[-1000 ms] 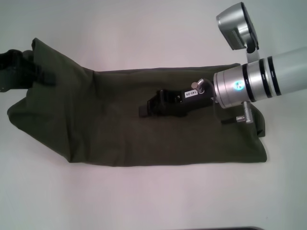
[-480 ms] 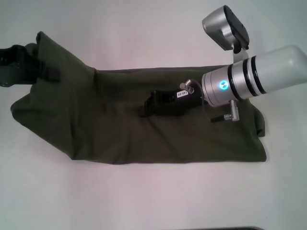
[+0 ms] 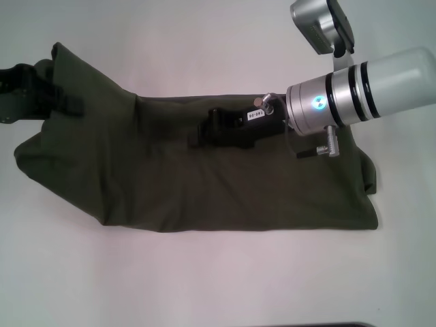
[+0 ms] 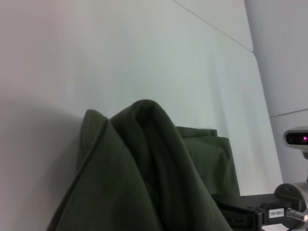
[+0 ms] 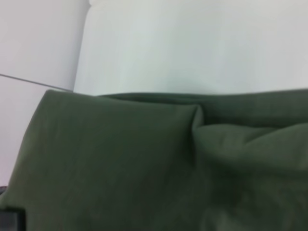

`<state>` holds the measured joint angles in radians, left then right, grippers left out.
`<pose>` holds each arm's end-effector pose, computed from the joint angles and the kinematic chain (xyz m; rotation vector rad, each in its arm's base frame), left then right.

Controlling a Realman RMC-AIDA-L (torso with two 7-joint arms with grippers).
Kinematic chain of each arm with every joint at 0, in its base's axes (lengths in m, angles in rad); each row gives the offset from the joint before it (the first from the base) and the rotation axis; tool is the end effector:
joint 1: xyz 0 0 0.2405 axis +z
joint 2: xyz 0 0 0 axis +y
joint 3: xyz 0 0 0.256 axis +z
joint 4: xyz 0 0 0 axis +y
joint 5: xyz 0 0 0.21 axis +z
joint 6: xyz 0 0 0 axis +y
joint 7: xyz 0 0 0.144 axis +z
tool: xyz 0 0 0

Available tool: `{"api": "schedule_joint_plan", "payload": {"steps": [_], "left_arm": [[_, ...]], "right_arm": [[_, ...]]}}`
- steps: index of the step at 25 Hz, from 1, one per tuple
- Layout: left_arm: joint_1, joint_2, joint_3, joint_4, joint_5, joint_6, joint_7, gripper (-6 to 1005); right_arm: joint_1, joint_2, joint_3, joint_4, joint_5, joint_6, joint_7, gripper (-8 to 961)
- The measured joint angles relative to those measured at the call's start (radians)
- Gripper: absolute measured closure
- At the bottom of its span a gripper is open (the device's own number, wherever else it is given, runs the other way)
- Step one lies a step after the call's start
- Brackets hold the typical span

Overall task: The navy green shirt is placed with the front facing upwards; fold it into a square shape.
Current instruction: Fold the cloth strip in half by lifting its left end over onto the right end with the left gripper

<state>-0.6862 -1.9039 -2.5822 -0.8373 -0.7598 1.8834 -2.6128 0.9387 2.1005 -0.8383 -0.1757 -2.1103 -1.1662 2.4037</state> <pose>-0.2520 0.3486 0.0944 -2.3557 -2.0303 -0.2966 0.1921 0.3653 -0.1121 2.3286 -2.0119 -0.3591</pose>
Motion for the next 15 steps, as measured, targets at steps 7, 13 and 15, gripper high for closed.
{"api": "schedule_joint_plan", "payload": {"steps": [7,13,15], "left_arm": [[-0.003,-0.001,-0.001,-0.002,0.000,0.000,-0.003,921],[-0.005,-0.001,-0.001,-0.007,0.001,-0.001,-0.003,922],[-0.004,0.000,-0.003,-0.008,0.001,-0.002,-0.002,922]], "right_arm": [[0.006,0.002,-0.030,0.000,-0.002,0.065,0.008,953],[0.026,0.008,-0.055,0.015,0.000,0.102,0.010,954],[0.033,0.008,-0.062,0.027,-0.002,0.115,0.013,953]]}}
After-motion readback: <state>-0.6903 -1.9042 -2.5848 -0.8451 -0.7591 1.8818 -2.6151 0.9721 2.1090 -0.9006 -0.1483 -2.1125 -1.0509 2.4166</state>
